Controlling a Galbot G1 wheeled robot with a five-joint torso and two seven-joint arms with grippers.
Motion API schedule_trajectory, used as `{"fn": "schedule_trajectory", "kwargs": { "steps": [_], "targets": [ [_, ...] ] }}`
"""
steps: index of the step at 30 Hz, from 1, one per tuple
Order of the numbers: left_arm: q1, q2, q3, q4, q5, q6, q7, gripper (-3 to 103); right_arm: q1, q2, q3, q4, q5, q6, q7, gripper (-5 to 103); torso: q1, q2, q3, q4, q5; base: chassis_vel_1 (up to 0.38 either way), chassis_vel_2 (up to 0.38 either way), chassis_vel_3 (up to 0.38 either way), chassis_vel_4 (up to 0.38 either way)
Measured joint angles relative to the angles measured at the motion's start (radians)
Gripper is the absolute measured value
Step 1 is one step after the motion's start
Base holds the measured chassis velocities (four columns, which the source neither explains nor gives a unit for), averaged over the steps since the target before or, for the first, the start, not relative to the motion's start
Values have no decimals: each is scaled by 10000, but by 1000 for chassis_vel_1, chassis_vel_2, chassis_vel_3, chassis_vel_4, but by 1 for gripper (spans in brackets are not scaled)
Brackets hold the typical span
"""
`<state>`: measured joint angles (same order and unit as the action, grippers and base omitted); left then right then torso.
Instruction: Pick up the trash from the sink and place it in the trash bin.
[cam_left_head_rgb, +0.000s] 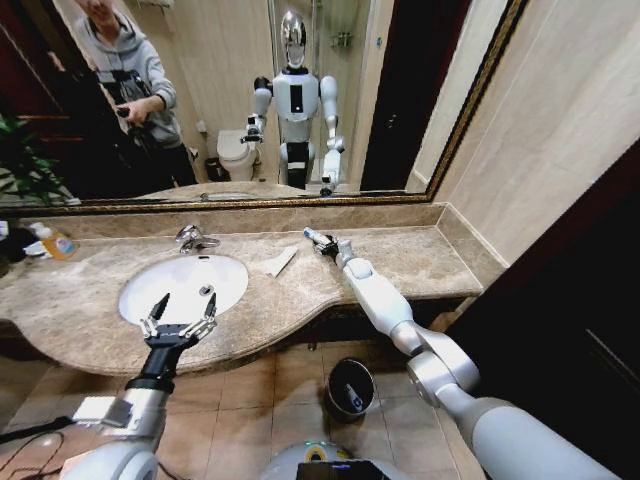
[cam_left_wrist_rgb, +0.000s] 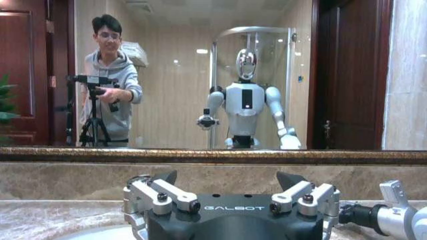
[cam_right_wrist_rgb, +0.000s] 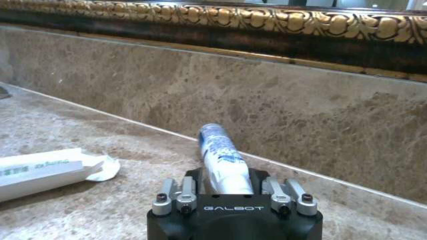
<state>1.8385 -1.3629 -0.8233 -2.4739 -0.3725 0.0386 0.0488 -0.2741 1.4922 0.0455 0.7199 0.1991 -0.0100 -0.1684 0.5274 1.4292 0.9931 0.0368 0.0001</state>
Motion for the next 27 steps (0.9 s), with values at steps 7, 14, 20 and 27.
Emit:
{"fn": "schedule_trajectory", "kwargs": {
  "steps": [7, 14, 20, 27],
  "targets": [
    [0, 0, 0, 0, 0, 0, 0, 100, -112, 0, -56, 291, 17, -98, -87, 27, 0, 0, 0, 1, 0, 0, 0, 0, 0],
    [0, 0, 0, 0, 0, 0, 0, 100, -766, -537, -264, 1777, 598, -810, 59, 27, 1, 0, 0, 1, 0, 0, 0, 0, 0],
    [0, 2, 0, 0, 0, 0, 0, 100, -2141, -1761, 74, 4646, 1009, -1437, 442, 27, 0, 0, 0, 1, 1, 0, 0, 0, 0],
    [0, 1, 1, 0, 1, 1, 5, 100, -4153, -3645, 1192, 7963, 1807, -1955, 1252, 27, 1, 0, -1, 0, 2, 0, 0, 0, 0]
  ]
}}
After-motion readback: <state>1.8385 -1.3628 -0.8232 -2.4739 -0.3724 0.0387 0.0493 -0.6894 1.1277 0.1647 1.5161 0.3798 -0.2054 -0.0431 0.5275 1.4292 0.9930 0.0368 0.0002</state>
